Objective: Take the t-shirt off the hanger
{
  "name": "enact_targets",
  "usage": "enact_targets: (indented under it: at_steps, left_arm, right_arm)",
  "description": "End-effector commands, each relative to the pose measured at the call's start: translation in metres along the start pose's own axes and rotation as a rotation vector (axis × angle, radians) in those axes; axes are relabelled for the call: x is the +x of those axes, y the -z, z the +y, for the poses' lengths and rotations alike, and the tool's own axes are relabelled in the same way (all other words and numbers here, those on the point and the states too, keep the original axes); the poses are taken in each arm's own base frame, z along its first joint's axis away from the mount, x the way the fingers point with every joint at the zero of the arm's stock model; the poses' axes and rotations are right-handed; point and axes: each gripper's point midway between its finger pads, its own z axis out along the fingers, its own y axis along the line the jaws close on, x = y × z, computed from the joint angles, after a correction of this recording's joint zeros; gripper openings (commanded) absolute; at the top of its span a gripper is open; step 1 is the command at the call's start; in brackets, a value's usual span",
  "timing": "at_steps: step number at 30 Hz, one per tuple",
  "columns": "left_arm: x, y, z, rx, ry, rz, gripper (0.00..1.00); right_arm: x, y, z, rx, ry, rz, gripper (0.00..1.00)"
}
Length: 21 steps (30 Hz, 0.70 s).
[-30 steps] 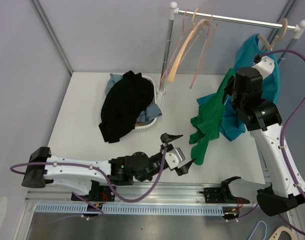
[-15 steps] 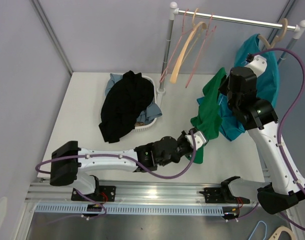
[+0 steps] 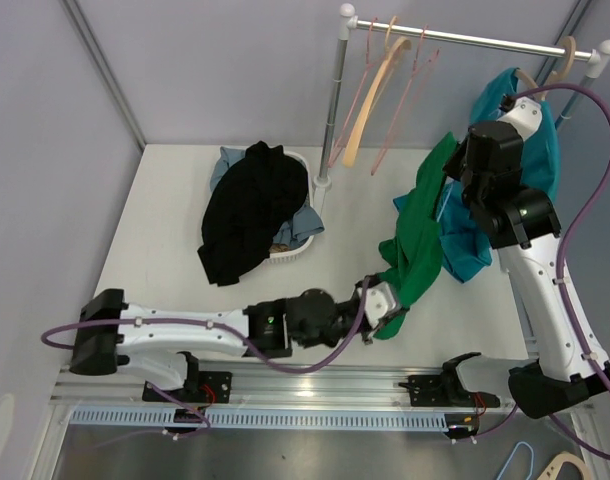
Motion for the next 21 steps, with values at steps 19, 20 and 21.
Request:
enact_targets:
  at_steps: [19,20,21]
  left_arm:
    - [0.04,-0.02,-0.018,0.089,0.3,0.038,0.01]
    - [0.048,-0.021,0.004,0.069,0.328,0.087,0.01]
    - [0.037,-0.025,0.014,0.063,0.354,0.082,0.01]
  right_arm:
    - [-0.014,0.016,0.016,-0.161,0.052,0.141,0.0]
    - [-0.009,0.02,0.015,-0.17,0.074,0.181,0.0]
    - [-0.003,0.024,0.017,-0.183,0.085,0.214,0.0]
